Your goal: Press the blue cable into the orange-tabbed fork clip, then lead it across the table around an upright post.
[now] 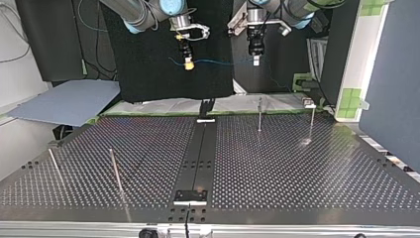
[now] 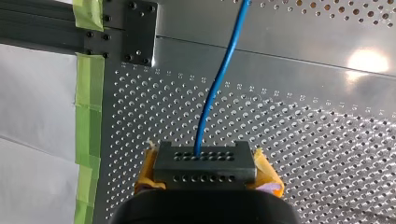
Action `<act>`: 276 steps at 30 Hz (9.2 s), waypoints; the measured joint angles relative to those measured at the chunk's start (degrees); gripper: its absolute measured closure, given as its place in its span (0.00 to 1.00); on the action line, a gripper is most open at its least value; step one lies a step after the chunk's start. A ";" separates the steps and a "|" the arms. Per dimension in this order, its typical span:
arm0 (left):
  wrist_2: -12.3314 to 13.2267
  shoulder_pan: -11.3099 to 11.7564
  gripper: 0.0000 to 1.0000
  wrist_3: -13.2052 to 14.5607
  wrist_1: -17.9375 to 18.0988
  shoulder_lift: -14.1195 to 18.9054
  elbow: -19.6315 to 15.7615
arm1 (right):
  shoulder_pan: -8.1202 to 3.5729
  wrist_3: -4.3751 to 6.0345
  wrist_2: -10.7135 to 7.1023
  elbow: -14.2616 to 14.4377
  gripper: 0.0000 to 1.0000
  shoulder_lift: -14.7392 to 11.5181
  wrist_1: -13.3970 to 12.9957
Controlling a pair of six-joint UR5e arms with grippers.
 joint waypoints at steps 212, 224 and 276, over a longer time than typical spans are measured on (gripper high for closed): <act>25.02 26.42 1.00 -24.92 -13.41 -17.13 26.46 | -12.16 5.32 -18.23 -26.33 1.00 17.41 13.82; 25.58 26.62 1.00 -25.18 -13.59 -17.52 26.62 | -12.21 6.36 -17.51 -26.42 1.00 17.49 12.96; 23.55 27.36 0.00 -19.31 -18.89 -17.61 30.73 | -14.99 6.72 -12.85 -35.50 1.00 19.62 20.10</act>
